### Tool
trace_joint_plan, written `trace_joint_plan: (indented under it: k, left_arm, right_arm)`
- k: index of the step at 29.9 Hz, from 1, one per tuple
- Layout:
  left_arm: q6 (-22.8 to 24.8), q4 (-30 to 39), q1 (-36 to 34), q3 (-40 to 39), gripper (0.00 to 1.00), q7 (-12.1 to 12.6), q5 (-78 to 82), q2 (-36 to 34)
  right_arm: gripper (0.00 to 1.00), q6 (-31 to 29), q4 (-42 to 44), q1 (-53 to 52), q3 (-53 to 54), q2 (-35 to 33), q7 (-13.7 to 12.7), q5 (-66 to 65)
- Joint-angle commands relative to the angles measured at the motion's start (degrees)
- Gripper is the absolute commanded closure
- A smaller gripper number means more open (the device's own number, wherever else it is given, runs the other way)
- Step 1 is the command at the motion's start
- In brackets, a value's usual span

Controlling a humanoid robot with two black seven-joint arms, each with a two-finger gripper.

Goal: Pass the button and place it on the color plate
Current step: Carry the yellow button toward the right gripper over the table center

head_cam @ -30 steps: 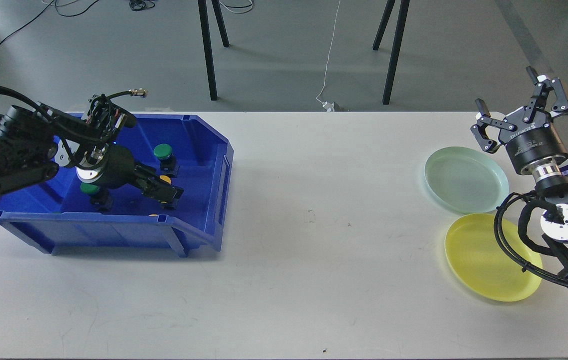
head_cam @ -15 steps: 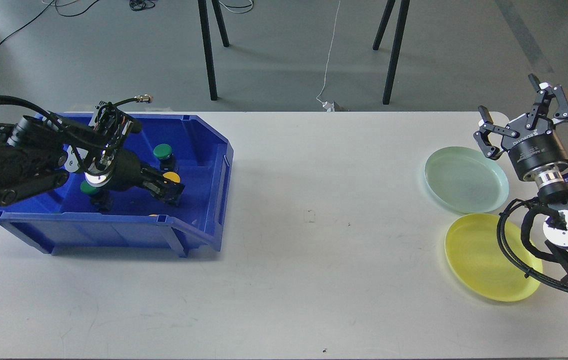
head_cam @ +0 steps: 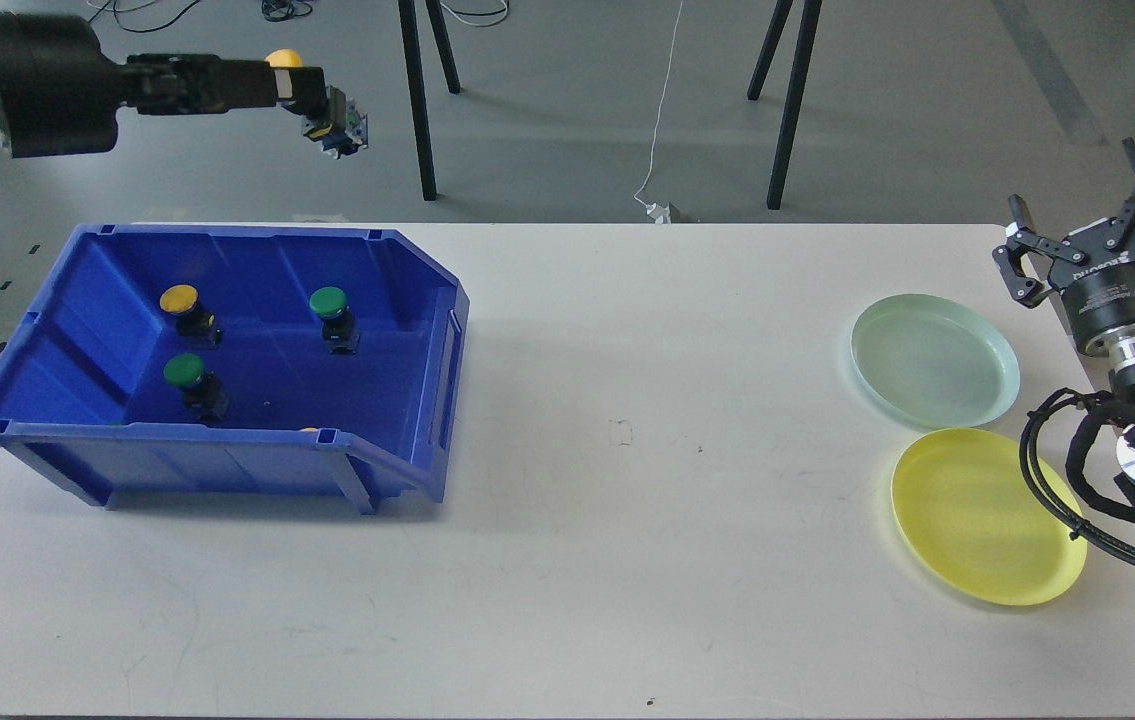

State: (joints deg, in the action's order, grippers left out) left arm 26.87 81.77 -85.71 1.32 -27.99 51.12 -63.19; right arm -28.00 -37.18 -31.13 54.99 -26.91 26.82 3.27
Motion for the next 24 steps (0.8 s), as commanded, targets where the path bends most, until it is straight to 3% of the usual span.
trace_joint_plan:
  k: [1, 5, 7, 12, 17, 24]
  left_arm:
    - [-4.08, 5.23, 1.59, -0.88, 0.96, -0.01, -13.04, 5.94]
    - [-18.56, 3.94, 9.66, -1.4, 0.94, -0.01, -15.0, 24.29]
    - [-22.98, 0.08, 13.35, -1.4, 0.94, -0.01, -13.69, 32.12]
    - [-23.35, -13.1, 21.97, -1.4, 0.94, -0.01, -11.31, 45.33]
    - [-23.44, -13.74, 24.09, -3.78, 0.93, -0.01, -10.17, 47.19]
    - [-23.26, -13.65, 24.88, -5.09, 0.93, -0.01, -9.81, 46.93]
  right_arm:
    - [0.01, 0.0, -0.61, -0.07, -1.11, -0.16, -0.02, 0.69]
    - [0.01, 0.0, -5.96, -0.24, -7.33, -0.16, -0.02, -2.72]
    - [0.01, 0.0, -9.82, -0.5, -10.24, -0.08, -0.02, -6.24]
    - [0.01, 0.0, -24.14, 0.28, -11.48, -0.08, -0.02, -17.92]
    - [0.02, 3.9, -37.51, 3.18, -11.75, 0.54, -0.02, -30.14]
    - [0.02, 6.64, -39.19, 5.02, -14.56, 1.24, 0.07, -32.27]
